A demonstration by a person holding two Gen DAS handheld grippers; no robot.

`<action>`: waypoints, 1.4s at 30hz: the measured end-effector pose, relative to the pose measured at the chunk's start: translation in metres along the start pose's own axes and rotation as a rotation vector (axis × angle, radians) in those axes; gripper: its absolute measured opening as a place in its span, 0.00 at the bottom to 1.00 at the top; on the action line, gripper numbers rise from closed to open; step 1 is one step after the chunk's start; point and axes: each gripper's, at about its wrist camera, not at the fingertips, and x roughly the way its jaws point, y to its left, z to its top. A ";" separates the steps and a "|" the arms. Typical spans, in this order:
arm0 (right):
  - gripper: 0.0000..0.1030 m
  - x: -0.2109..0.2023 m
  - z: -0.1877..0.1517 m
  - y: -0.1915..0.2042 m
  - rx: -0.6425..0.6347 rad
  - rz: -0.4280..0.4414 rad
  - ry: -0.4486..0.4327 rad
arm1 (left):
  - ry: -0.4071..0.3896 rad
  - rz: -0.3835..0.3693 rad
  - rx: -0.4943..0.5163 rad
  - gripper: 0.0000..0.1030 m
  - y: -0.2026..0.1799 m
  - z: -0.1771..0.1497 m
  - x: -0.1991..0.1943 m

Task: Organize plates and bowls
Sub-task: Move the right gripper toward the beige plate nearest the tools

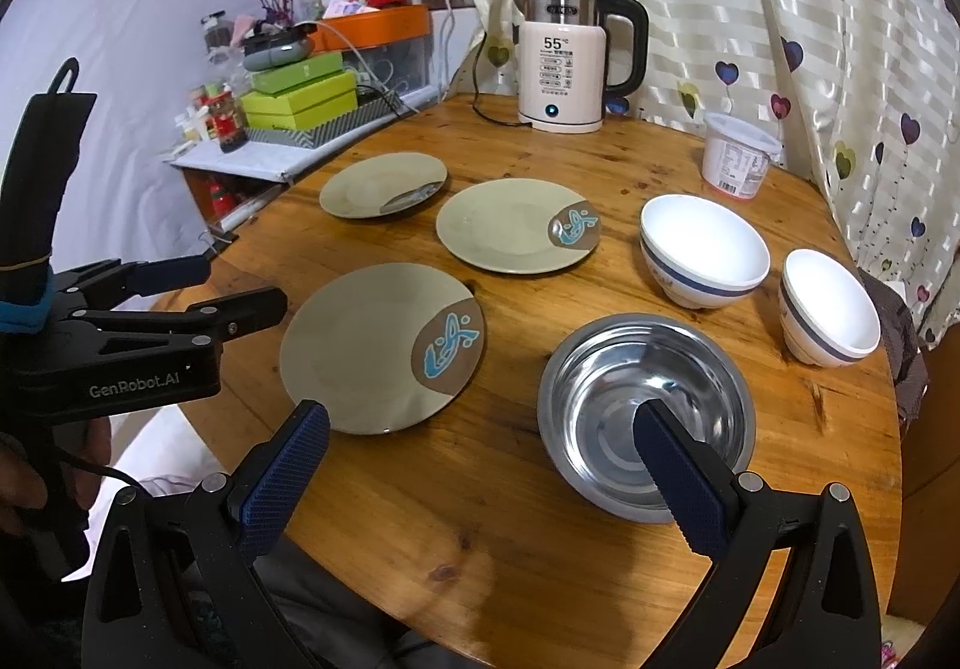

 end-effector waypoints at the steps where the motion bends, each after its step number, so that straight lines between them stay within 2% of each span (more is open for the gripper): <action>1: 0.99 0.000 0.000 0.000 -0.002 0.002 0.001 | 0.002 -0.001 -0.001 0.79 0.000 0.000 0.000; 28: 0.99 0.003 0.009 0.002 -0.009 0.014 -0.002 | 0.012 0.001 -0.013 0.79 0.007 0.003 0.010; 39: 0.99 0.015 0.020 0.005 -0.018 0.017 0.003 | 0.011 -0.028 -0.034 0.79 0.015 0.008 0.014; 42: 0.96 0.017 0.021 0.005 -0.018 0.020 0.003 | 0.009 -0.033 -0.044 0.79 0.019 0.010 0.015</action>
